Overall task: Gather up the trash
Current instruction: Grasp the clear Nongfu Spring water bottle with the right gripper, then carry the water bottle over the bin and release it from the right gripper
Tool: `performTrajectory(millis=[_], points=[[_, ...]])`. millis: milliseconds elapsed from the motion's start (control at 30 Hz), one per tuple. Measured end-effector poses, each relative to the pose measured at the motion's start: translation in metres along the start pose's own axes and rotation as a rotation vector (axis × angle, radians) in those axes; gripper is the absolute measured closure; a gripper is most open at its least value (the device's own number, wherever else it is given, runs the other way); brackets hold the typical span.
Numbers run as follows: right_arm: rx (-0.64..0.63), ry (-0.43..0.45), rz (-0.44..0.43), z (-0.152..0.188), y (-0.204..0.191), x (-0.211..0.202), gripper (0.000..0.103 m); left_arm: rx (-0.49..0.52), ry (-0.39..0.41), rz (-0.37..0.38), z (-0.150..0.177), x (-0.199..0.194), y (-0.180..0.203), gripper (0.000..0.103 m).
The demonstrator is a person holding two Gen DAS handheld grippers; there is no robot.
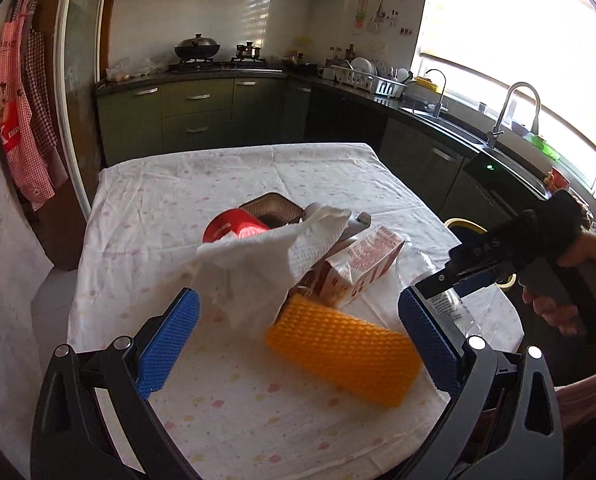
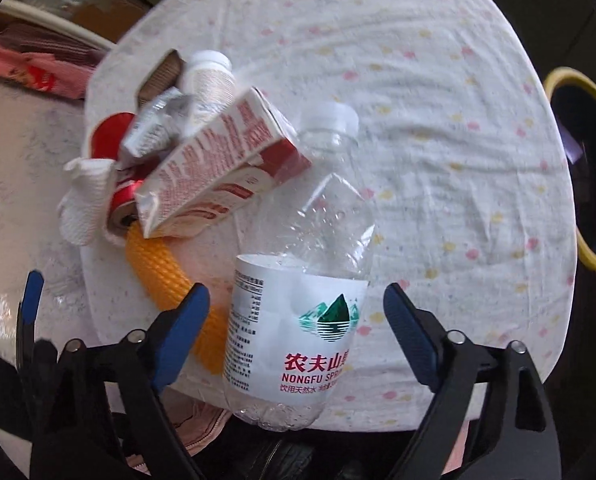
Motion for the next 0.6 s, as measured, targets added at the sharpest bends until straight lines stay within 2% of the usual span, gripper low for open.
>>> performTrajectory(millis=[200, 233, 400, 600], points=[[0.043, -0.081, 0.043, 0.006, -0.005, 0.020, 0.033, -0.020, -0.017, 0.038, 0.015, 0.007, -0.008, 0.005], [0.042, -0.083, 0.048, 0.007, -0.006, 0.022, 0.039, -0.024, -0.018, 0.043, 0.015, 0.008, -0.009, 0.005], [0.003, -0.067, 0.066, 0.006, -0.009, 0.025, 0.041, -0.041, -0.018, 0.059, 0.019, 0.009, -0.011, 0.005], [0.013, -0.061, -0.019, 0.019, 0.008, 0.013, 0.041, -0.047, -0.022, 0.048, 0.017, 0.011, -0.010, 0.005]])
Point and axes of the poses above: each gripper's, at about its wrist camera, not at the fingertips, and x roughly the way its jaws point, y to its right, z to its underside, the point moved 1 cm from there along x, roughly the way its jaws point, and after that the axes turned 5 degrees about z, right-handed, at the moved point
